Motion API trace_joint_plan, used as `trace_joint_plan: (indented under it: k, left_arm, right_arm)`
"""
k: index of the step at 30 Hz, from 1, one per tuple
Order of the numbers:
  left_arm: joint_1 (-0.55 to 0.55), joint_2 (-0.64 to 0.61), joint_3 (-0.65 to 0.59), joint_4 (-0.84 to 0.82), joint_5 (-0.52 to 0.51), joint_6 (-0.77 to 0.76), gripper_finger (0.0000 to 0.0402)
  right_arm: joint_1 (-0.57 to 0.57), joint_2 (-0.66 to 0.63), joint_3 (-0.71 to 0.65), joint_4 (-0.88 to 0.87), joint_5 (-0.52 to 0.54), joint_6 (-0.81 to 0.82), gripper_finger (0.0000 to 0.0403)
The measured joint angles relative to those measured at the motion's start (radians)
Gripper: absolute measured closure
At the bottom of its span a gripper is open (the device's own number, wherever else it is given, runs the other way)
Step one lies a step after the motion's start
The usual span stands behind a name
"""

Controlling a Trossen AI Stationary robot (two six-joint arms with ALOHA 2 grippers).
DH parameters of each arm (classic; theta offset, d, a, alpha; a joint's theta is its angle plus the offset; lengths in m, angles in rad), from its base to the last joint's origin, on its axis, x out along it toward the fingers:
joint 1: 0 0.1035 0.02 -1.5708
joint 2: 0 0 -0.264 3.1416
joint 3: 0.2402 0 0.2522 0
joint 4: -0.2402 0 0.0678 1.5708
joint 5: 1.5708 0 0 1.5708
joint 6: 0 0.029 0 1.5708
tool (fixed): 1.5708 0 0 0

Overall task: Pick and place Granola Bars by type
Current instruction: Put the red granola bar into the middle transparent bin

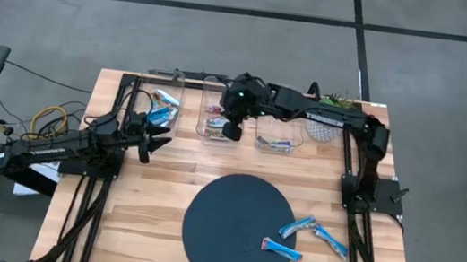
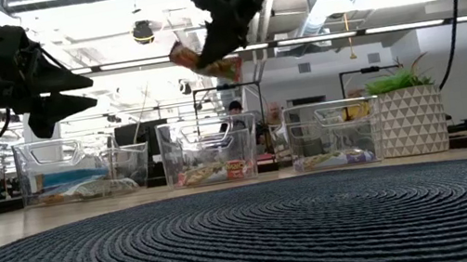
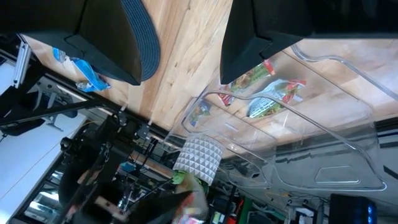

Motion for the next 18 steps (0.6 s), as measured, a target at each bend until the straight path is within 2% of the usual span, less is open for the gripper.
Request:
trace_joint_plan:
  k: [5, 18]
  left_arm:
    - [0.0, 0.0, 0.0, -0.003, -0.009, 0.0, 0.0191]
    - [0.0, 0.0, 0.0, -0.004, -0.016, 0.0, 0.0191]
  right_arm:
    - [-0.012, 0.071, 0.053, -0.053, 0.003, -0.023, 0.0377]
    - [-0.028, 0.16, 0.057, -0.109, 0.003, -0.076, 0.0377]
